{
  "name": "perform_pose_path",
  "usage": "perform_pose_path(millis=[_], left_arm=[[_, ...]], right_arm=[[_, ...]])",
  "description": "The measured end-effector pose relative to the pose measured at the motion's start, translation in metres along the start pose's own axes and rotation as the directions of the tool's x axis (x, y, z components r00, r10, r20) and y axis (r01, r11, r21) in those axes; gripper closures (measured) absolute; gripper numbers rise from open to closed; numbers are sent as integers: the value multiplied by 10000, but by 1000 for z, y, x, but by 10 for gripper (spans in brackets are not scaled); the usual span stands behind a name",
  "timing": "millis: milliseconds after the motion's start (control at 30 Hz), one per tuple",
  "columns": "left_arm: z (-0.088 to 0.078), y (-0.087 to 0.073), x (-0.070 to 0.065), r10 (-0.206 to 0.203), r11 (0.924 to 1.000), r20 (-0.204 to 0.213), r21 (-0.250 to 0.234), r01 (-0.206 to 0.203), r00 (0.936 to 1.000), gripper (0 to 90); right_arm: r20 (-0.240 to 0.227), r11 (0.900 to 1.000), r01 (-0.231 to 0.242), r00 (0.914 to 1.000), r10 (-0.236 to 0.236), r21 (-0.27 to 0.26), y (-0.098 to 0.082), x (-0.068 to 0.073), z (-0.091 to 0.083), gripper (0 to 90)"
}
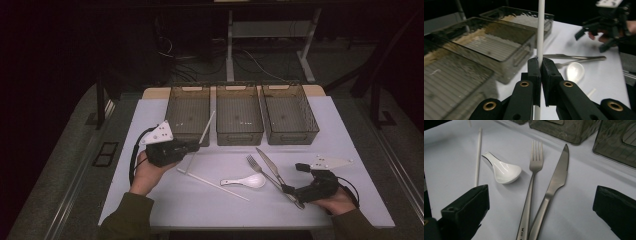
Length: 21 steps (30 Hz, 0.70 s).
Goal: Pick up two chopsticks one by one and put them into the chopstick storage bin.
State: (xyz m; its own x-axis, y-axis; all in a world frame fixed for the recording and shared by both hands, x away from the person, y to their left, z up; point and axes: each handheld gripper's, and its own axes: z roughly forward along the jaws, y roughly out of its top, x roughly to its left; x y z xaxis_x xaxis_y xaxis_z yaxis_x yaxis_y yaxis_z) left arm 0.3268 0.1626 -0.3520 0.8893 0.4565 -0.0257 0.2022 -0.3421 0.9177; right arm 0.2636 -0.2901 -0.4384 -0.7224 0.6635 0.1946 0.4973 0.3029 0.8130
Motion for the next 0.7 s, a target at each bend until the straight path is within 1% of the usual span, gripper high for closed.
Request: perform_pose_path(millis=[67,167,200,300,333,400,533,700], left_arm=[[1,6,5,-7,10000,-136,7,7,9999,850],[1,15,13,-153,9999,-330,-56,151,9993,850],[2,19,16,-96,10000,-423,16,97,9991,850],[2,30,26,-186,9998,-674,32,188,9976,850],[2,33,30,-210,9997,-795,75,216,9966,850],[3,40,37,-271,9996,-931,61,278,9953,850],[6,55,54,-247,9993,-1309,232,280,9911,850],[10,70,75,-192,9984,-1830,496,288,9829,850]], right_arm=[[3,10000,-14,10000,14,0,0,0,0,8],[-8,10000,28,10000,-28,-62,0,0,-1,8],[-3,10000,20,10000,-20,-80,0,0,-1,8],[-34,10000,-71,10000,71,-42,0,1,-2,8],[-18,10000,10,10000,-10,-82,0,0,-1,8],[-8,10000,-14,10000,14,-96,0,0,-1,8],[-24,10000,-42,10000,42,-90,0,0,-1,8],[-39,9999,-67,10000,67,-97,1,0,-2,8]])
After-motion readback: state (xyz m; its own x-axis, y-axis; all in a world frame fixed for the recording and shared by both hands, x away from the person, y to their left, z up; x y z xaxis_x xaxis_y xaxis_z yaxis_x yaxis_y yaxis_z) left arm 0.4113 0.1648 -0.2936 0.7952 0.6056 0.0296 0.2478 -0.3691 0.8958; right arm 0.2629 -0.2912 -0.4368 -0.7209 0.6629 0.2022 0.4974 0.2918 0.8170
